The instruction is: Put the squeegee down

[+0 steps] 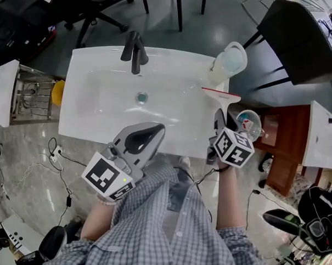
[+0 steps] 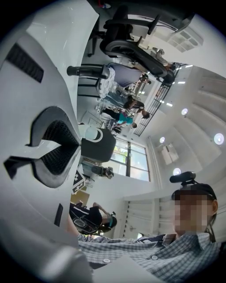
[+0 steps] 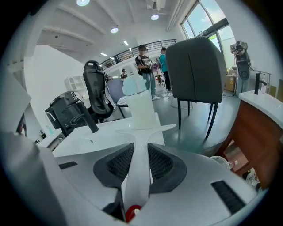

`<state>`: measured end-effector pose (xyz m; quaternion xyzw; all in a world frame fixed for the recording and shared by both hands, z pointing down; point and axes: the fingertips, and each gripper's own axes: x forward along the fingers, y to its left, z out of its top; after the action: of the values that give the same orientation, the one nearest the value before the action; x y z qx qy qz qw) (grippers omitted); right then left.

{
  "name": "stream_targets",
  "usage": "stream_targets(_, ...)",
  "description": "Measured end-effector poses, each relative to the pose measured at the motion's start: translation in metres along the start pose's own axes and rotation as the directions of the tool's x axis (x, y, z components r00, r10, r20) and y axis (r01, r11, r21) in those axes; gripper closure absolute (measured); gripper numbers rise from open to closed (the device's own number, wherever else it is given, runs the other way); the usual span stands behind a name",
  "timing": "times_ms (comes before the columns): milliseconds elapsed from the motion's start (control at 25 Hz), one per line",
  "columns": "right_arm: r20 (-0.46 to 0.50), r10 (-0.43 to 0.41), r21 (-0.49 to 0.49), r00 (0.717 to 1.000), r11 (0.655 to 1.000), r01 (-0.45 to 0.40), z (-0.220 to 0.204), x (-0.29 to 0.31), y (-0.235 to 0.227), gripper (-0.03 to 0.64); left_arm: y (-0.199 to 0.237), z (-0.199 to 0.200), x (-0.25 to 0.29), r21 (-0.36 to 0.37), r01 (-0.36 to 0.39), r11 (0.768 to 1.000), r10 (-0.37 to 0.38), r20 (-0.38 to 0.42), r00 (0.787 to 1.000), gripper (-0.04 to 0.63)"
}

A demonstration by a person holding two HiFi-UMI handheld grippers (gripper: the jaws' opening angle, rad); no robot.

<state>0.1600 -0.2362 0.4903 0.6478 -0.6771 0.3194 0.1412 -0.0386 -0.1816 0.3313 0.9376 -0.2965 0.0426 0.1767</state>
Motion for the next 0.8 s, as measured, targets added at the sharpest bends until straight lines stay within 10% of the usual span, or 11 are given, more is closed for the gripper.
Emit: stream_targets(800, -0.114, -0.091, -0.052, 0.989, 0.995, 0.085, -0.018, 0.030, -0.006, 0.525, 0.006, -0.005, 0.004, -0.034, 0.024, 0.999, -0.024, -0.009, 1.000, 0.589)
